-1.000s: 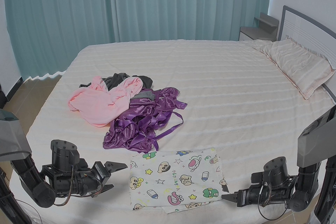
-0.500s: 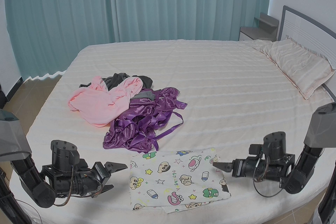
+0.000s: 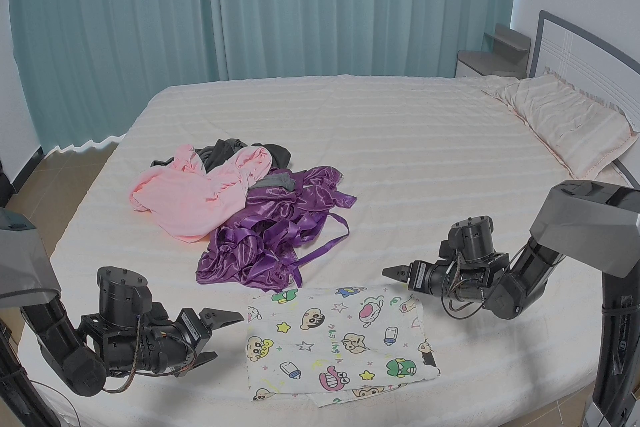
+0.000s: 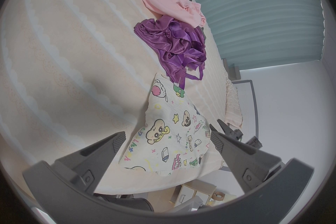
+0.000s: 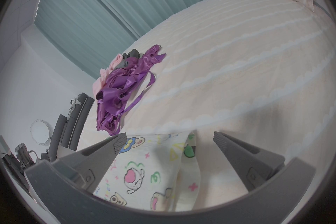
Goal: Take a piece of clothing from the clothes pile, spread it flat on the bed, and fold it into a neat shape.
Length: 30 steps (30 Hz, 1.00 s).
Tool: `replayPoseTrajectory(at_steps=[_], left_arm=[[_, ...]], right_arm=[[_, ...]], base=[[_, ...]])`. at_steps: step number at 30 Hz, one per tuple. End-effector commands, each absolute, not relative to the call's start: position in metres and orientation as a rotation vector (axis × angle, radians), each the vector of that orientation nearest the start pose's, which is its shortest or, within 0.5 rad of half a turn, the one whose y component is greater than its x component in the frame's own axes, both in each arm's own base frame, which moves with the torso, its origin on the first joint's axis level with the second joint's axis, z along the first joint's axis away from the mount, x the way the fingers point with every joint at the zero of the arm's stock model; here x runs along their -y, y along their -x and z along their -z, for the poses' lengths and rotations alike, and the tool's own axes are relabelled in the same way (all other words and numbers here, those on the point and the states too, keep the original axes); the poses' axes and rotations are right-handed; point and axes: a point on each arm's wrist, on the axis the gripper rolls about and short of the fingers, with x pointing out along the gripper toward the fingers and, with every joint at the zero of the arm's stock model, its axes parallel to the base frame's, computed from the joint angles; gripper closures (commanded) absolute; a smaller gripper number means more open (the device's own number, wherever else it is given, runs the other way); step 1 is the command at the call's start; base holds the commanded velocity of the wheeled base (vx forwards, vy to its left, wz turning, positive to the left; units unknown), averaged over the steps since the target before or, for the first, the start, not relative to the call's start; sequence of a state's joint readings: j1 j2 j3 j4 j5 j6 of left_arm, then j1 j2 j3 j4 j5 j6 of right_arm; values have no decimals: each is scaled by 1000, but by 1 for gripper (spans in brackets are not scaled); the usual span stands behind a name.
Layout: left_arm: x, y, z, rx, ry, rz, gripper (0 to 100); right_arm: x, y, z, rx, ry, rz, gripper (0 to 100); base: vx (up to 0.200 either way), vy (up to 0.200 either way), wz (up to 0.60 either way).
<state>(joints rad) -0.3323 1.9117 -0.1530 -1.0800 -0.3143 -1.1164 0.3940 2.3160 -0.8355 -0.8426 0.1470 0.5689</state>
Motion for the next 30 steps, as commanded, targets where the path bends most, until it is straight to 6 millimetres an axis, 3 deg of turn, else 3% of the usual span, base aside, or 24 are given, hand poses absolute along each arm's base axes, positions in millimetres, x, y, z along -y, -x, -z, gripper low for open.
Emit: replayPoseTrajectory(at_steps=[1,6,7,30], left_arm=[[79,-207,-33,-963,1025,168,0],[79,-207,-33,-961,1025,169,0],[79,-207,-33,-961,1025,169,0],[79,-207,-32,-965,1022,167,0]], right_arm=[[-150,-355,24,-788,-453,-315,0],[-154,-357,24,-804,-449,-324,0],[-155,-358,23,-809,-449,-323,100],[-141,-374,22,-788,-533,-252,100]], base=[[0,0,0],[0,0,0],[0,0,0],[0,0,0]])
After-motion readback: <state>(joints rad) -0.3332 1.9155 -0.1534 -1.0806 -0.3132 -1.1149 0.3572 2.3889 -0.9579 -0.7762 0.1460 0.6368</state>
